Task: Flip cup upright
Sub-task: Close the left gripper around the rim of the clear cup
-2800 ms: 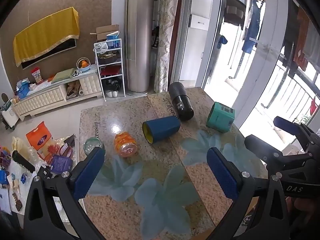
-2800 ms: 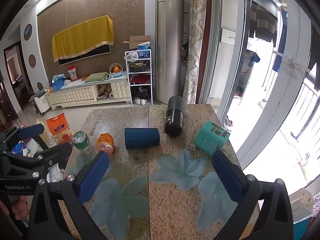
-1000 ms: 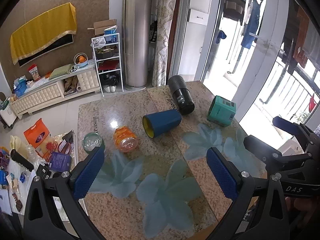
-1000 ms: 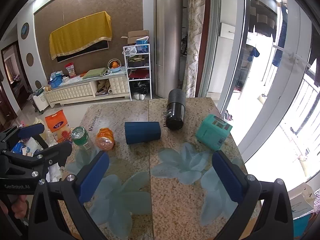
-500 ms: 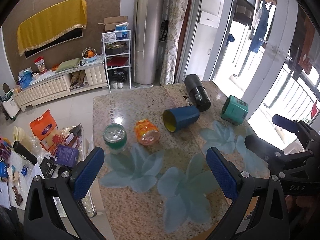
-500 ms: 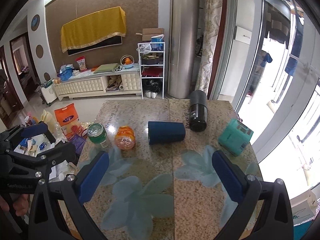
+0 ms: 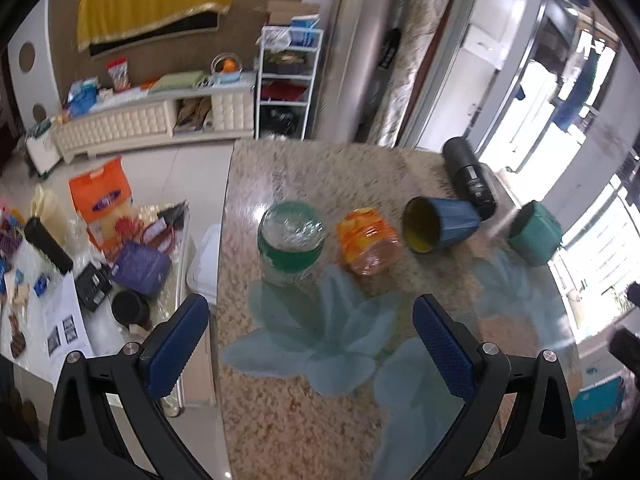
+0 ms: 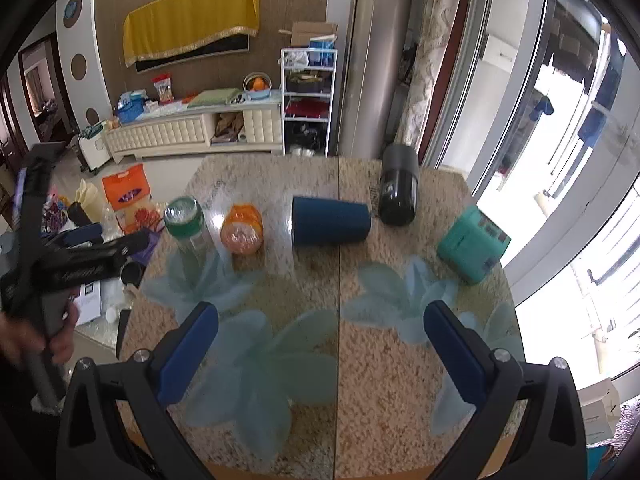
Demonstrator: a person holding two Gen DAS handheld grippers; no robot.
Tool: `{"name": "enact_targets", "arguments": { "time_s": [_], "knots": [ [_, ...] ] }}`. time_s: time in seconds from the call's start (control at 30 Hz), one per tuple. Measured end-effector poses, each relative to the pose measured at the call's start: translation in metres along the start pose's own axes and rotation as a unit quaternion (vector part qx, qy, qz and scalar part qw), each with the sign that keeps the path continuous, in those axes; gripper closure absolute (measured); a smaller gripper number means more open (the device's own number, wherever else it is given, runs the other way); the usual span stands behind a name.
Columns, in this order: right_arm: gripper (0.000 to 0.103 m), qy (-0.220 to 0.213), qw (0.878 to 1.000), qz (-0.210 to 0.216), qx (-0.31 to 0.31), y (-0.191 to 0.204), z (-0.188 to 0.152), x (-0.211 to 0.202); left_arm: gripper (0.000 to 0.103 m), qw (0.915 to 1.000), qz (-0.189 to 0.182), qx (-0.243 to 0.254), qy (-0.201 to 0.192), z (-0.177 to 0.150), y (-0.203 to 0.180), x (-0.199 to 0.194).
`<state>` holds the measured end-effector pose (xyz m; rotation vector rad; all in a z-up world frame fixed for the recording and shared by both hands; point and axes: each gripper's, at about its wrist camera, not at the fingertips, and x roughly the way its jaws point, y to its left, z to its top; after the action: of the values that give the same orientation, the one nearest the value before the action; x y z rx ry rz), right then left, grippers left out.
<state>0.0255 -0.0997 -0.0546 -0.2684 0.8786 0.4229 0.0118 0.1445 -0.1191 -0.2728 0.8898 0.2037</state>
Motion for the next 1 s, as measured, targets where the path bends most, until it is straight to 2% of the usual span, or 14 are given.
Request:
{"name": "enact_targets", "arguments": {
  "time_s": [0.17,0.3,0.43,0.53,0.63,0.73,0.83,1.0],
  "knots": [
    [0.000,0.027,1.000,-0.001,0.000,-0.015,-0.006,0.016,0.001,0.9992,0.037,-0.015,0.011,0.004,0.009,0.045],
    [0.000,0.039,0.999,0.001,-0.004,-0.030,-0.002,0.029,0.001,0.9975,0.046,-0.031,0.044,0.016,0.020,0.079],
    [0.000,0.048,0.999,0.012,-0.001,-0.039,0.005,0.044,0.001,0.9949,0.006,0.014,0.100,0.040,0.018,0.106],
    [0.000,0.052,0.998,0.028,-0.006,-0.037,0.011,0.054,0.001,0.9898,0.041,0.054,0.125,0.055,0.018,0.123],
    [0.000,0.055,0.997,0.044,-0.007,-0.036,0.017,0.064,0.001,0.9855,0.054,0.047,0.154,0.063,0.026,0.138],
    [0.000,0.059,0.997,0.058,-0.007,-0.038,0.024,0.075,0.001,0.9818,0.058,0.042,0.176,0.065,0.032,0.149],
    [0.000,0.063,0.996,0.068,-0.013,-0.036,0.029,0.081,0.001,0.9761,0.056,0.066,0.199,0.065,0.027,0.158],
    [0.000,0.074,0.994,0.077,-0.012,-0.038,0.031,0.089,0.001,0.9724,0.064,0.075,0.211,0.071,0.024,0.168]
  ]
}}
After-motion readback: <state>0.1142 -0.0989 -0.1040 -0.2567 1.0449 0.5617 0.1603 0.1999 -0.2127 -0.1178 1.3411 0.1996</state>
